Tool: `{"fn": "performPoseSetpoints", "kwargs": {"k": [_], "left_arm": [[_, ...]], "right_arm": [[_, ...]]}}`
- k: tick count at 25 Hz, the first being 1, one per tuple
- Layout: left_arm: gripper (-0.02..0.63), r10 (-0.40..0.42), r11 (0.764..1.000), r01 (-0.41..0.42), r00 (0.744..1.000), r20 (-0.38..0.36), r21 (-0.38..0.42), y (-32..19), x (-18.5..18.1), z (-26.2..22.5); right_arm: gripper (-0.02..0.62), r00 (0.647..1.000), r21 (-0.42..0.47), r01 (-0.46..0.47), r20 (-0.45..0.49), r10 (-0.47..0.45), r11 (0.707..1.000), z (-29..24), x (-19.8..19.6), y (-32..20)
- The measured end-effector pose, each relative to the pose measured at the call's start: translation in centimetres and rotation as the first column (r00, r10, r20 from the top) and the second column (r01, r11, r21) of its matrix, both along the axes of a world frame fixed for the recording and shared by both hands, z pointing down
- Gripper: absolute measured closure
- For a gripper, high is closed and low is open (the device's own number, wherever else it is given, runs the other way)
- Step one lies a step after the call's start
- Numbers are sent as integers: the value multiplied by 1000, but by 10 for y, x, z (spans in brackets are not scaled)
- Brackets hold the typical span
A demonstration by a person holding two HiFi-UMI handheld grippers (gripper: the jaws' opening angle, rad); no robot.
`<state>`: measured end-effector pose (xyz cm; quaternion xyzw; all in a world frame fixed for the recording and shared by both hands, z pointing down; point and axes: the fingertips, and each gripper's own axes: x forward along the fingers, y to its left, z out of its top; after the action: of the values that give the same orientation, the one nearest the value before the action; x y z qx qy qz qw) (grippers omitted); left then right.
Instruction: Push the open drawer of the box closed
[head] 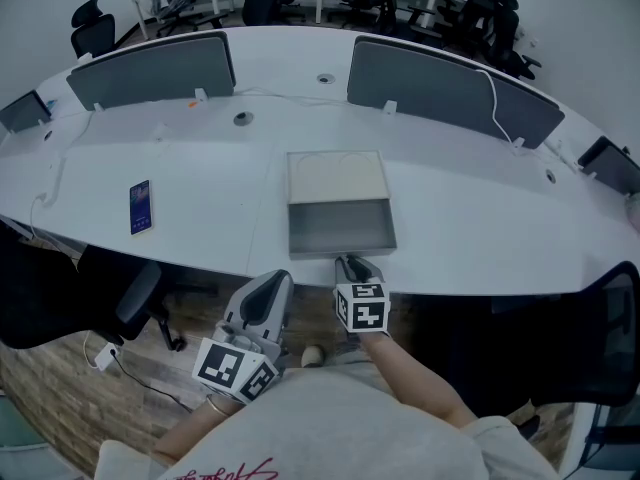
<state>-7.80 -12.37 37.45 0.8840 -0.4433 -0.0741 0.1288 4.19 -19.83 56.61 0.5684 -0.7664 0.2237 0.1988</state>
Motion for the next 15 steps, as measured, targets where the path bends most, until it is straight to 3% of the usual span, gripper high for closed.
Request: {"fn": "performPoseSetpoints", "kwargs": {"k": [15], "left_arm": [[588, -20, 1000, 20, 999, -29, 1, -3, -6, -4]], "right_arm": [[517, 1000, -10, 0, 15, 0, 1000, -3, 3, -3]]}}
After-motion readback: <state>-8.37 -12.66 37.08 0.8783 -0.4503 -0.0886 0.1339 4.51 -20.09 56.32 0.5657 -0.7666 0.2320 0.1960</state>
